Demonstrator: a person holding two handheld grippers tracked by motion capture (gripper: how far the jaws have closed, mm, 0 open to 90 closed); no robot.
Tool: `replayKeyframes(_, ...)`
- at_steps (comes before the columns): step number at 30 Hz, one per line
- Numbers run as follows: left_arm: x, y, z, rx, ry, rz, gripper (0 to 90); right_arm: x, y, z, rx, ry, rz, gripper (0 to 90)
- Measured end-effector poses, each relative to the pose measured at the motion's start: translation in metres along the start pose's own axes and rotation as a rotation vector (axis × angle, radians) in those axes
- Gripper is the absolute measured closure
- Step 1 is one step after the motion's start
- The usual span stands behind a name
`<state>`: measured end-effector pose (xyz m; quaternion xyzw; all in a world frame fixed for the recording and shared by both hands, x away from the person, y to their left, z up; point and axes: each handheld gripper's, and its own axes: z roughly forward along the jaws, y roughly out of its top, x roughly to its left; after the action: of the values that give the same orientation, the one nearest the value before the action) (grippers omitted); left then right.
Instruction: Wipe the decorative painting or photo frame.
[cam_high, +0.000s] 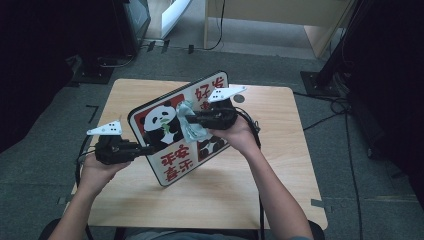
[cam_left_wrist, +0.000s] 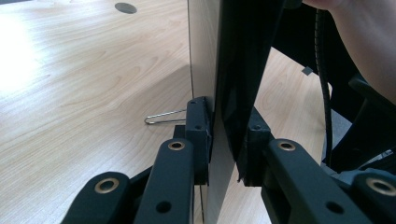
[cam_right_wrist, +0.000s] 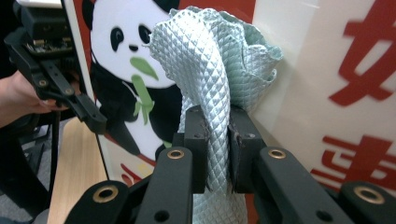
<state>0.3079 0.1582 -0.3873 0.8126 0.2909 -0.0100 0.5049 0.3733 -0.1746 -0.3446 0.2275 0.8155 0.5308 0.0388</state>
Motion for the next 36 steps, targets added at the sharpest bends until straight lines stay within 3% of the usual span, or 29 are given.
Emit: replayKeyframes(36, -0.001, -0.002, 0.0, -0.008, -0.004, -0.003, 78.4, 0.001, -0.054, 0.013, 0.089, 0.007, 0.034, 80.6)
